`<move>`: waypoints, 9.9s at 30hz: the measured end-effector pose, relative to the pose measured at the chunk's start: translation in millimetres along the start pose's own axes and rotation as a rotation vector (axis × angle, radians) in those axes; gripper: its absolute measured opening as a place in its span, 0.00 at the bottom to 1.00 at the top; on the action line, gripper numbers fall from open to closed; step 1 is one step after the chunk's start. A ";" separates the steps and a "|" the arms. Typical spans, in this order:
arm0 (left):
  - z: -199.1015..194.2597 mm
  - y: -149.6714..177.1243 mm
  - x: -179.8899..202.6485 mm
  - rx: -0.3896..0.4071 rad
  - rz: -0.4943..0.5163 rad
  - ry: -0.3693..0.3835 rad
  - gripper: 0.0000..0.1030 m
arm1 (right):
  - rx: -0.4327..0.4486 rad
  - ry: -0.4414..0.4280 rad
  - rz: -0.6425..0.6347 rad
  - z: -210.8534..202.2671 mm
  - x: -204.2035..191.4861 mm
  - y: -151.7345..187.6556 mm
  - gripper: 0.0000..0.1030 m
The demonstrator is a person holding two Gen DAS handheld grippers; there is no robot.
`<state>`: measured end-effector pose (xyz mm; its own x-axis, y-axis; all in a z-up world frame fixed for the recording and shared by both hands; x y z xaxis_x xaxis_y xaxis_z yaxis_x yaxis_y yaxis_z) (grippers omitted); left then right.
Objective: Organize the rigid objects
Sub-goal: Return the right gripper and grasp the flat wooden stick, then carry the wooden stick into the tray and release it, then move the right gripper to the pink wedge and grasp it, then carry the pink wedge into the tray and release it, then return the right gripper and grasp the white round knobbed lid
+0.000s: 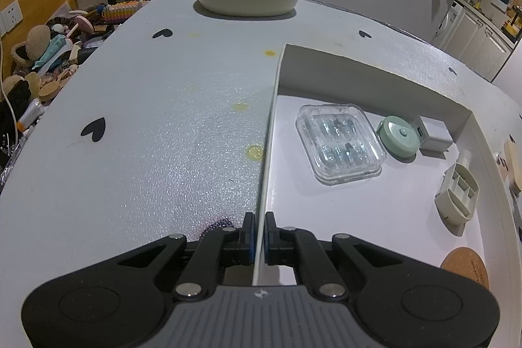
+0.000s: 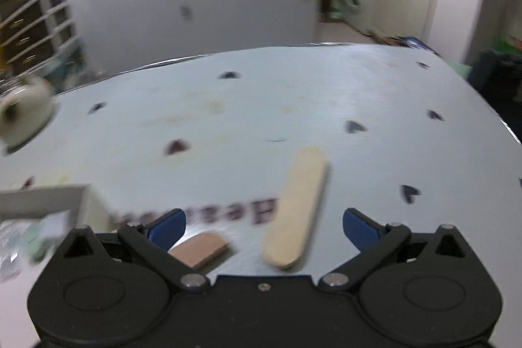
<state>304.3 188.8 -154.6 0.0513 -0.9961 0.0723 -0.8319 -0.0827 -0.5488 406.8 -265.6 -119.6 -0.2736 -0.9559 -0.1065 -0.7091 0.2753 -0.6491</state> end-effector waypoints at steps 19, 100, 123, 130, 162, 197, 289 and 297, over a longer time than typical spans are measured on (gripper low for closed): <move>0.1 -0.3 -0.3 -0.012 -0.001 0.001 0.04 | -0.103 0.181 0.166 76.7 27.9 -10.1 0.71; -0.4 0.5 0.8 -0.014 0.023 -0.007 0.04 | -0.385 -0.484 -0.223 -79.1 -240.0 109.2 0.90; -1.2 0.4 0.0 -0.011 0.006 -0.024 0.05 | -0.088 -0.265 -0.402 -48.9 -83.7 35.0 1.00; -5.4 3.4 3.7 -0.023 0.027 -0.041 0.05 | -0.033 -0.227 -0.515 -22.6 -64.3 62.6 1.00; -34.8 54.2 0.9 -0.153 0.013 -0.035 0.04 | -0.131 -0.348 -0.522 27.4 -78.6 70.4 0.99; -36.9 54.9 -0.9 -0.107 -0.011 -0.023 0.03 | -0.062 -0.783 -0.937 -93.5 -264.2 126.5 0.91; -37.0 56.2 -1.1 -0.092 -0.004 -0.009 0.02 | -0.365 -0.434 -0.789 -60.1 -85.2 112.0 0.35; -38.2 57.5 -1.0 -0.077 -0.015 -0.010 0.02 | -0.491 -0.385 -1.183 -51.8 -109.4 140.3 0.36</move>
<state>235.4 186.3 -154.4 0.0688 -0.9951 0.0714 -0.8711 -0.0948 -0.4819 303.6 -117.0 -160.0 0.8055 -0.5884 0.0709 -0.5715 -0.8028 -0.1699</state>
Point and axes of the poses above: each gripper's, at about its wrist camera, not at the fingertips, and z roughly the way its jaws point, x to its right, y to its underside, the point moved 10 cm from there along z, roughly the way its jaws point, and after that the axes turned 4 degrees about z, right-handed, at the moved point
